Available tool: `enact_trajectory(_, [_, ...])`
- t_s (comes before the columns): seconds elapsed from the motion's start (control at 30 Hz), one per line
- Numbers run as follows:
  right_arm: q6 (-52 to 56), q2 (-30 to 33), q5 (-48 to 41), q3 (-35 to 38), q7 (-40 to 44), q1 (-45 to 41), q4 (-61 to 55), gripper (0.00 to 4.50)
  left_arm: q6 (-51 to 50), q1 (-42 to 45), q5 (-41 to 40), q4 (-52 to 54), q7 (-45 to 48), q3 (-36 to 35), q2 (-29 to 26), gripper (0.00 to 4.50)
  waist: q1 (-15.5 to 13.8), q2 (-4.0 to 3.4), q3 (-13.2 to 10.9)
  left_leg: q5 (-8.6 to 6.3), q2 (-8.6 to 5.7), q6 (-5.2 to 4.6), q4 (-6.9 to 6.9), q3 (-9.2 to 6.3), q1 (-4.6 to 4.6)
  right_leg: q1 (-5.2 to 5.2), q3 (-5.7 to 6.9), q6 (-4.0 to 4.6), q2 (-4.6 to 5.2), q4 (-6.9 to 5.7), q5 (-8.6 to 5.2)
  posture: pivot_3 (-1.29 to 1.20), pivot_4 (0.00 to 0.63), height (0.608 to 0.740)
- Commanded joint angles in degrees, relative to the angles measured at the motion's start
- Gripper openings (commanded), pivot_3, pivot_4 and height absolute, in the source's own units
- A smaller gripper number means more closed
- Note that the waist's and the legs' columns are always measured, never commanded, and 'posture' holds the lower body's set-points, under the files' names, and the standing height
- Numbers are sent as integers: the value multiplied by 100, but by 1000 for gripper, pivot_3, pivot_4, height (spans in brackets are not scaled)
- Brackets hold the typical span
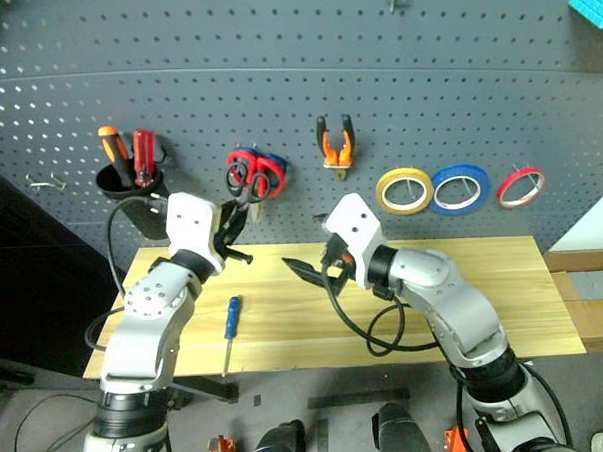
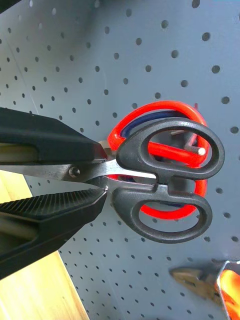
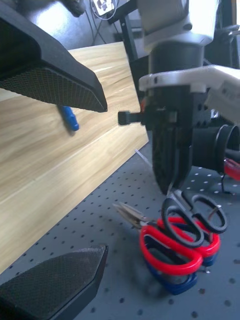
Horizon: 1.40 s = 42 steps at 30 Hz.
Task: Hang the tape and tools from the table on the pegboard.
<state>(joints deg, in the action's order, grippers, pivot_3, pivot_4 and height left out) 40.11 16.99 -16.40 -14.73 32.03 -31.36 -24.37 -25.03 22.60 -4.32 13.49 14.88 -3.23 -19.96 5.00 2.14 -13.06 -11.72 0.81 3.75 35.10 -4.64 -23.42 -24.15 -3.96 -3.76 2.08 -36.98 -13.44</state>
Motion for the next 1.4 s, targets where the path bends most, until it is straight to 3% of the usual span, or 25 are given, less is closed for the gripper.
enact_trajectory(0.03, [-162, -61, 23, 28, -40, -121, -78, 4500, -63, 137, -30, -4, -84, -45, 81, 798, 1, 0, 0, 0, 0, 0, 0, 0, 0, 0, 0, 0, 0, 0, 0, -114, 204, 740])
enact_trajectory(0.17, [-167, -82, 50, -7, -52, -98, -61, 4500, -235, 136, -84, 17, -113, -2, 224, 1934, -1, 0, 0, 0, 0, 0, 0, 0, 0, 0, 0, 1, 0, 0, 1, -120, 210, 740])
enact_trajectory(0.37, [110, 31, 86, -56, -105, 113, -176, 4500, -1561, -554, -556, 427, -192, -440, 413, 3725, 35, -2, -1, 0, 0, 0, -1, 0, 2, 0, -1, 1, 0, -3, 0, -118, 229, 740])
enact_trajectory(0.6, [985, 112, -158, -236, -163, 369, -596, 4500, -2768, -1229, -694, 505, -301, -971, 112, 3725, 38, -5, -82, 0, 1, -1, 4, -3, 3, 0, 0, 1, -1, -10, 0, -112, 273, 740])
enact_trajectory(0.83, [1533, 175, -377, -336, -140, 481, -946, 4500, -3479, -1007, -632, -362, -580, -933, 193, 3725, -2, 2, -203, 0, 1, -1, 6, -4, 2, 0, 0, 1, -1, -8, -1, -119, 307, 740])
enact_trajectory(1.33, [1786, 384, -566, -364, -52, 291, -906, 4500, -2663, -402, -347, -2634, -589, -621, 131, 3725, 14, 9, -299, 0, 2, 0, 2, -3, -1, -4, 1, 0, 1, -5, -1, -143, 297, 740])
enact_trajectory(1.4, [1821, 431, -592, -331, -37, 287, -876, 4500, -2637, -385, -373, -2733, -595, -680, 162, 3158, 17, 6, -297, 0, 1, 0, 2, -3, -1, -4, 1, -1, 1, -4, 0, -157, 283, 740])
